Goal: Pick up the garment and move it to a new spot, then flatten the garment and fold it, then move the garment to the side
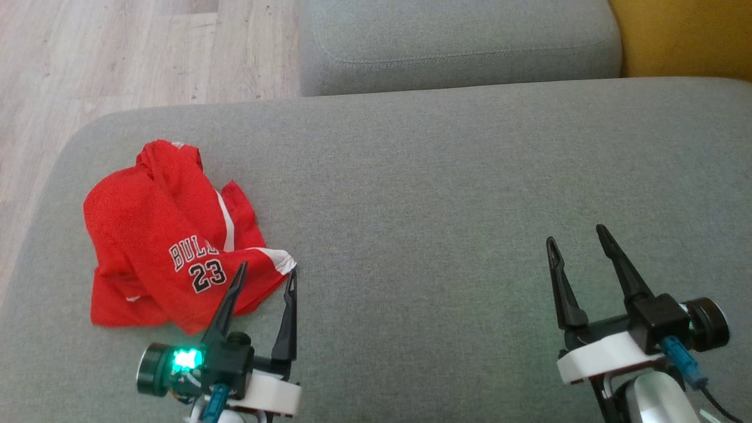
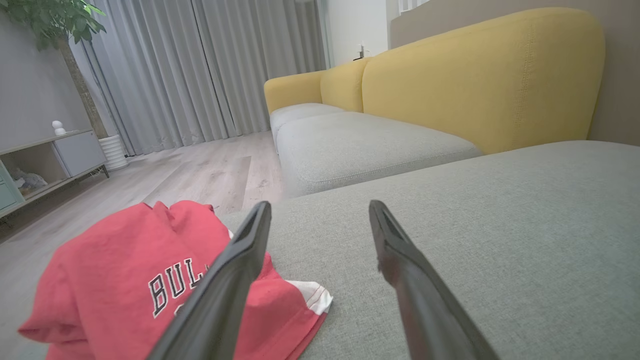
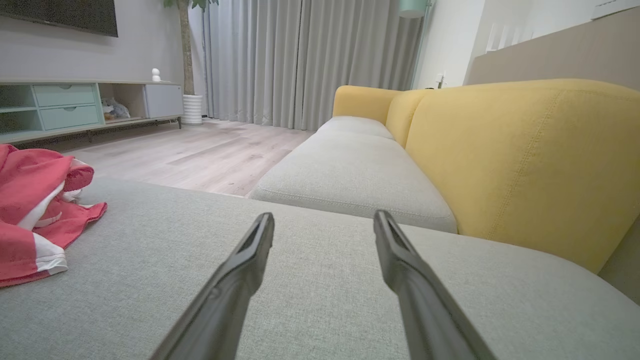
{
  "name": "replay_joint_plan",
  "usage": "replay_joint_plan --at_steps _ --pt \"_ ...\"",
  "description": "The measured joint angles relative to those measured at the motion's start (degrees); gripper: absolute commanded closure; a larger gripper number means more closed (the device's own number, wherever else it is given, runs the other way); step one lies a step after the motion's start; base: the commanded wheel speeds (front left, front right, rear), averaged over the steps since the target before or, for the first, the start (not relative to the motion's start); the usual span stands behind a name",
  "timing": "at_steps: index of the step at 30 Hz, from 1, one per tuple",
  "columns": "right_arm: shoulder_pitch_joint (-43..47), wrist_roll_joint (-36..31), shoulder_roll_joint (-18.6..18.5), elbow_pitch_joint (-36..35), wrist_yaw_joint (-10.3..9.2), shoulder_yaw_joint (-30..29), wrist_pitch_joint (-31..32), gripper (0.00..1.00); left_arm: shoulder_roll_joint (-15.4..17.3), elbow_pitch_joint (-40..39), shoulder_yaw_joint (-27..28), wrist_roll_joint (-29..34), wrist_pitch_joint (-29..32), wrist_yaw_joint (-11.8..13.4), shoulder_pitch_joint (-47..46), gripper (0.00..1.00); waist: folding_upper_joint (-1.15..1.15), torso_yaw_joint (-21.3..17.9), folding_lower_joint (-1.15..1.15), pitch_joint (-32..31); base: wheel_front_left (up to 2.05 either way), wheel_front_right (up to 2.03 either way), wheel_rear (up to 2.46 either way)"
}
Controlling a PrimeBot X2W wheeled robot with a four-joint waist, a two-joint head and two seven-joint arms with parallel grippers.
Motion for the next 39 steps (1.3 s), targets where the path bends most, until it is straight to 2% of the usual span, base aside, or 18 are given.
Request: replay_joint_plan --at_steps 3,9,14,23,39 --pt "0.0 0.5 0.0 0.6 0.0 0.2 -0.1 0.0 -0.6 0.0 0.3 -0.1 0.0 -0.6 0.0 0.0 0.0 0.0 0.0 0.0 0.0 0.0 0.0" --pt "0.0 13.4 0.0 3.9 0.0 1.5 -0.1 0.0 -3.2 -0.1 3.7 -5.0 -0.1 -3.3 0.3 0.0 0.0 0.0 0.0 0.1 0.0 0.0 0.0" --pt "-0.1 18.4 0.0 6.8 0.0 2.8 -0.1 0.0 -3.5 1.5 5.1 -5.3 -0.1 -4.3 0.8 0.0 0.0 0.0 0.0 0.1 0.0 0.0 0.0" --pt "-1.4 20.3 0.0 8.1 0.0 3.5 -0.1 0.0 -4.3 4.6 6.4 -5.0 -0.1 -5.5 0.8 0.0 0.0 0.0 0.0 -0.1 0.0 0.0 0.0" --pt "-1.4 22.7 -0.1 8.7 0.0 6.1 -0.1 0.0 -5.2 5.3 8.2 -4.5 -0.1 -6.9 0.8 0.0 0.0 1.4 0.0 -0.4 0.0 0.0 0.0"
